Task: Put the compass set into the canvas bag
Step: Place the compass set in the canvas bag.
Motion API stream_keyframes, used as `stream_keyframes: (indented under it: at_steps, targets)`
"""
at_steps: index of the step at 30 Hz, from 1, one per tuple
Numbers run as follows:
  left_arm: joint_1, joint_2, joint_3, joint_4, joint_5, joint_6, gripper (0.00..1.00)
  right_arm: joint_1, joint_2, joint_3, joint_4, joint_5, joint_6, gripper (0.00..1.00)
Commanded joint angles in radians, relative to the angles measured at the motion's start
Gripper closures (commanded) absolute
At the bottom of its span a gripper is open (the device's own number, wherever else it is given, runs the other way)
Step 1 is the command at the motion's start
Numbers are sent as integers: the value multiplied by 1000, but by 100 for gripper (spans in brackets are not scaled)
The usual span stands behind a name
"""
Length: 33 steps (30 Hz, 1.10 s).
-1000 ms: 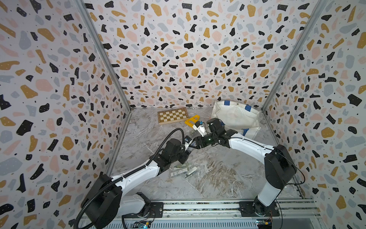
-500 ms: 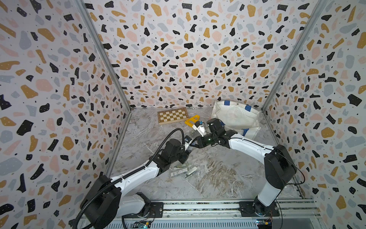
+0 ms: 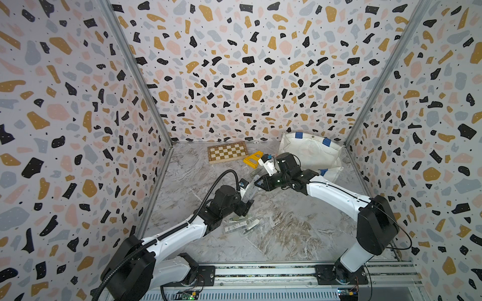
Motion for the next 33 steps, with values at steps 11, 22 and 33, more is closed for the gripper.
stream_keyframes:
  at_steps: [11, 22, 33]
  targets:
    - [-3, -75, -101, 144, 61, -25, 23, -122, -128, 343, -143, 273, -43, 100]
    - [-3, -56, -98, 139, 61, -10, 24, -379, -75, 454, -316, 426, -106, 100]
    - [-3, -33, -83, 114, 58, 1, 24, -517, 23, 283, -274, 398, -110, 100]
